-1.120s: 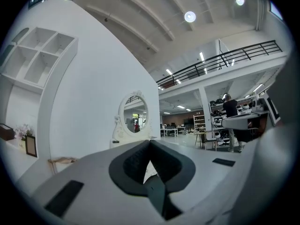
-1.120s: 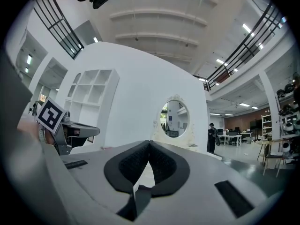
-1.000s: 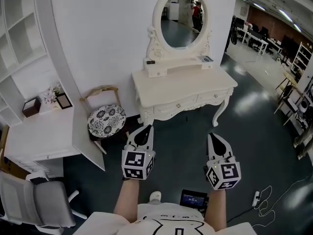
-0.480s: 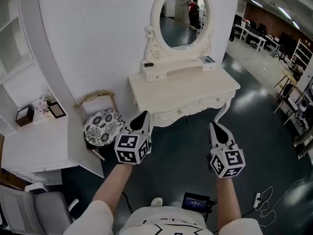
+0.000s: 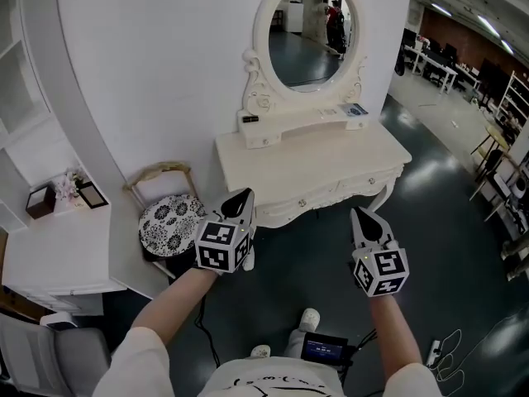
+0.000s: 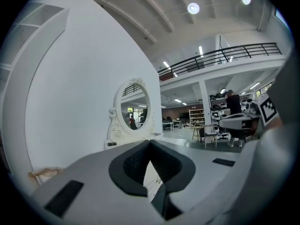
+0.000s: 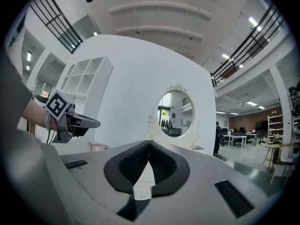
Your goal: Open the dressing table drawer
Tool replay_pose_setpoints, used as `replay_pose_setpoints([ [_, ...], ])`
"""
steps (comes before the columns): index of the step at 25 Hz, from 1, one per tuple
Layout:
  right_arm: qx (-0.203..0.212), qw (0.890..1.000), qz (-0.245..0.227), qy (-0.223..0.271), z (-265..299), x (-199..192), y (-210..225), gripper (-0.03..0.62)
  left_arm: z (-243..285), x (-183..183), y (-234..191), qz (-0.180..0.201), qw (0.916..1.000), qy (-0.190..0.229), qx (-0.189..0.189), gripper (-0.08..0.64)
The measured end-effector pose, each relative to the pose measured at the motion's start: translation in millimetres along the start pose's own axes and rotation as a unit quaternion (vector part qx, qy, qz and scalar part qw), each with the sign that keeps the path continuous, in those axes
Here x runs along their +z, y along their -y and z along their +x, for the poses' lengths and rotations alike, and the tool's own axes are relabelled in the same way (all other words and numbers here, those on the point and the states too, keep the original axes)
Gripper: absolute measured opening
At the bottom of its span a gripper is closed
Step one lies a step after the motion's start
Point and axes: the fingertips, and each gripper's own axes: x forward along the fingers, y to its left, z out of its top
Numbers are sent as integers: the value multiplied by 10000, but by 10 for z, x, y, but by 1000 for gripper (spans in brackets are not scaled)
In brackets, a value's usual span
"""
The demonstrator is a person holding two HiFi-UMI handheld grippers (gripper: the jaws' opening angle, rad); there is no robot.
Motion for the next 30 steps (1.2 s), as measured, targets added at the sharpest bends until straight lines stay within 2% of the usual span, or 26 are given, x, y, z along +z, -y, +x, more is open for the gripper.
replay_pose_setpoints([
  [3,161,9998,-66,-32,154,-72,170,17,139,-36,80,105,9999,24,31,12],
  [7,303,9995,-2,-86,418,-195,462,17,398,-90,88,53,9997,66,247,12],
  [10,469,9988,5,-99,656,-281,626,17,625,-153,34,-48,9989,43,461,12],
  [14,686,9975,81,-130,947,-395,860,15,878,-273,-2,-418,9968,8,677,13],
  [19,988,9946,239,-190,1236,-541,1137,17,1133,-206,33,-391,9950,82,914,13],
  [25,1187,9920,343,-256,1483,-720,1422,17,1378,-277,97,-470,9903,87,1308,14],
  [30,1406,9883,519,-295,1631,-844,1481,16,1490,-368,108,-578,9854,-25,1600,14],
])
